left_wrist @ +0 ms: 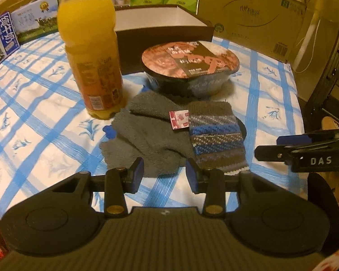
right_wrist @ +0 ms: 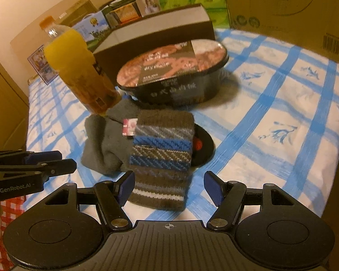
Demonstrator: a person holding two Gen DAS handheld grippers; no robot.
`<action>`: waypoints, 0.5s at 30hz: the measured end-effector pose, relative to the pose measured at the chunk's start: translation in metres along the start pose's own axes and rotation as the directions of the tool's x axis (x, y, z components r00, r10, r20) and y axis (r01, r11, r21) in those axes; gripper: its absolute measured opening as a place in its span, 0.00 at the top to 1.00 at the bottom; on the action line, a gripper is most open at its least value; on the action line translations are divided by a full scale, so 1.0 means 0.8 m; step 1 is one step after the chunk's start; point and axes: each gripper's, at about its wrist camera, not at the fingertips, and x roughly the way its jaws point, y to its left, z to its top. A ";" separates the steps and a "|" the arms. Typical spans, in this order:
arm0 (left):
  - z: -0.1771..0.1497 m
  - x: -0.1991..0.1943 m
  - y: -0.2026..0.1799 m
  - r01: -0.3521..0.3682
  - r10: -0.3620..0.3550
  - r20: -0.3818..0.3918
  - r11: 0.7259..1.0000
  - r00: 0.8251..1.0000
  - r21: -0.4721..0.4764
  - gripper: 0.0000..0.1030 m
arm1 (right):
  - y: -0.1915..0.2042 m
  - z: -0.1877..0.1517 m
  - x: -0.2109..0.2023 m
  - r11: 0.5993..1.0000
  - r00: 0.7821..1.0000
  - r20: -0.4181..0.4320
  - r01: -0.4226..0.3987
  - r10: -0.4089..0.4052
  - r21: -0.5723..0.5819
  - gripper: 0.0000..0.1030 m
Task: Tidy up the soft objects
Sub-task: 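Lower the right gripper onto the striped knit sock and grasp it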
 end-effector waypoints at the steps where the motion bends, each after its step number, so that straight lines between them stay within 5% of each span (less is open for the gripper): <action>1: 0.000 0.006 0.001 0.002 -0.002 -0.003 1.000 1.000 -0.001 0.64 | -0.001 0.001 0.007 1.000 1.000 -0.005 -0.002 0.002 0.000 0.34; 15: 0.008 0.063 0.010 -0.001 0.000 -0.065 1.000 0.998 -0.011 0.64 | -0.013 0.005 0.073 1.000 0.999 -0.053 0.012 -0.010 0.027 0.34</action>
